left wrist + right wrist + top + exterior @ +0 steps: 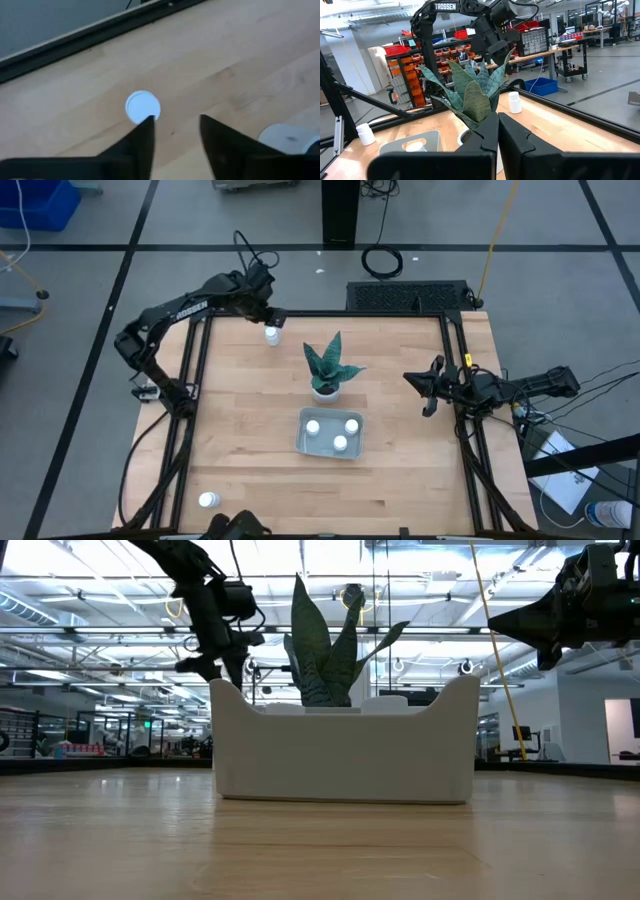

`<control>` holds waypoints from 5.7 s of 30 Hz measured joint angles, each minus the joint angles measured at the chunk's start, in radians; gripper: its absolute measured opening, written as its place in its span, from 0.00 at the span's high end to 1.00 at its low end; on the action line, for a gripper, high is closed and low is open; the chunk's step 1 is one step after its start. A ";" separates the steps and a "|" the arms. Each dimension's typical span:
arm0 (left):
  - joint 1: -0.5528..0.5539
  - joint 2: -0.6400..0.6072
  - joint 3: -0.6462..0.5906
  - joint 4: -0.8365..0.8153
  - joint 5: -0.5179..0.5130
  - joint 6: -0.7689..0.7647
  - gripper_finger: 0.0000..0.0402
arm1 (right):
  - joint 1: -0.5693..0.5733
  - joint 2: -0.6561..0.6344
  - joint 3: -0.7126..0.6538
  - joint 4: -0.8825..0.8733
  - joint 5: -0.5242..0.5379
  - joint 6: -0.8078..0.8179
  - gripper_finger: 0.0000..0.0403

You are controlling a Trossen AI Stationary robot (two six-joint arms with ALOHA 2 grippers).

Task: Pick and place pill bottles into a basket
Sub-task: Put the white pill bottle into the gray bin

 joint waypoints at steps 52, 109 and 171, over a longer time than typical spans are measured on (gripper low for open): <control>-0.091 0.213 0.000 0.007 0.001 0.767 0.38 | 0.000 0.000 0.000 0.000 0.000 0.000 0.99; -0.152 0.053 -0.183 0.247 -0.109 1.008 0.42 | 0.000 0.000 0.000 0.000 0.000 0.000 0.99; 0.035 0.149 -0.095 0.262 0.189 0.563 0.54 | 0.000 0.000 0.000 0.000 0.000 0.000 0.99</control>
